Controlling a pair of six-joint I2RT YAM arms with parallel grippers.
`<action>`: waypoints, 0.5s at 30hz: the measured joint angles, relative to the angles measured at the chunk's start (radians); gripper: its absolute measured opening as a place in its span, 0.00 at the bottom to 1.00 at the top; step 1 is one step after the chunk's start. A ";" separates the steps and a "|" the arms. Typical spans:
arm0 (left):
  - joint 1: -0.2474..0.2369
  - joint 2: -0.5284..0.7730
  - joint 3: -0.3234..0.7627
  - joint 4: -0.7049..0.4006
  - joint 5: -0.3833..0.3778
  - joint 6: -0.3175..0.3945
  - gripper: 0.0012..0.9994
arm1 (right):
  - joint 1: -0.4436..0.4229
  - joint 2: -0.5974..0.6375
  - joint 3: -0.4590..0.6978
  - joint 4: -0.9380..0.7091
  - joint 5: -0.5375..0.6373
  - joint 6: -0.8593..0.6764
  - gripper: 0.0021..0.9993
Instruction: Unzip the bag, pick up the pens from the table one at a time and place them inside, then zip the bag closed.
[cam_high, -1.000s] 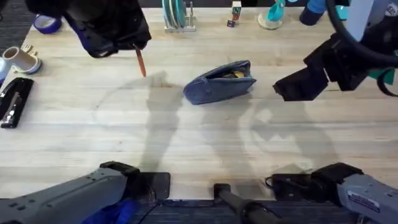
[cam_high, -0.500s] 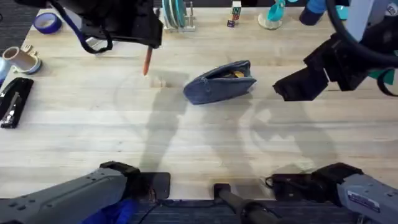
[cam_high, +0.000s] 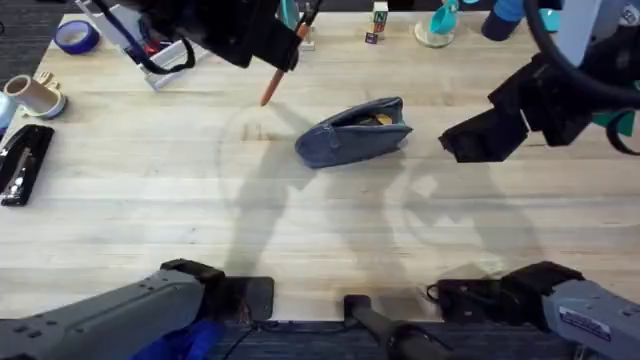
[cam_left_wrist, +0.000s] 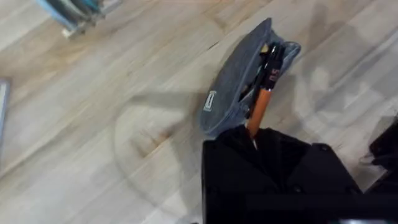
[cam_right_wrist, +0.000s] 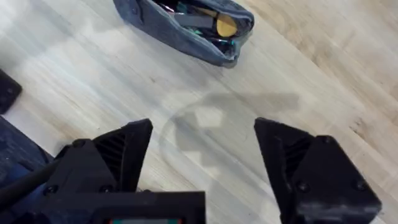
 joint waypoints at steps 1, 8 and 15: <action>-0.004 0.000 0.000 0.009 0.011 0.012 0.04 | 0.000 0.000 0.000 0.000 0.000 0.000 1.00; -0.074 0.000 0.000 0.095 0.047 0.072 0.04 | 0.000 0.000 0.000 0.000 0.000 0.000 1.00; -0.146 0.000 0.000 0.220 0.054 0.128 0.04 | 0.000 0.000 0.000 0.000 0.000 0.000 1.00</action>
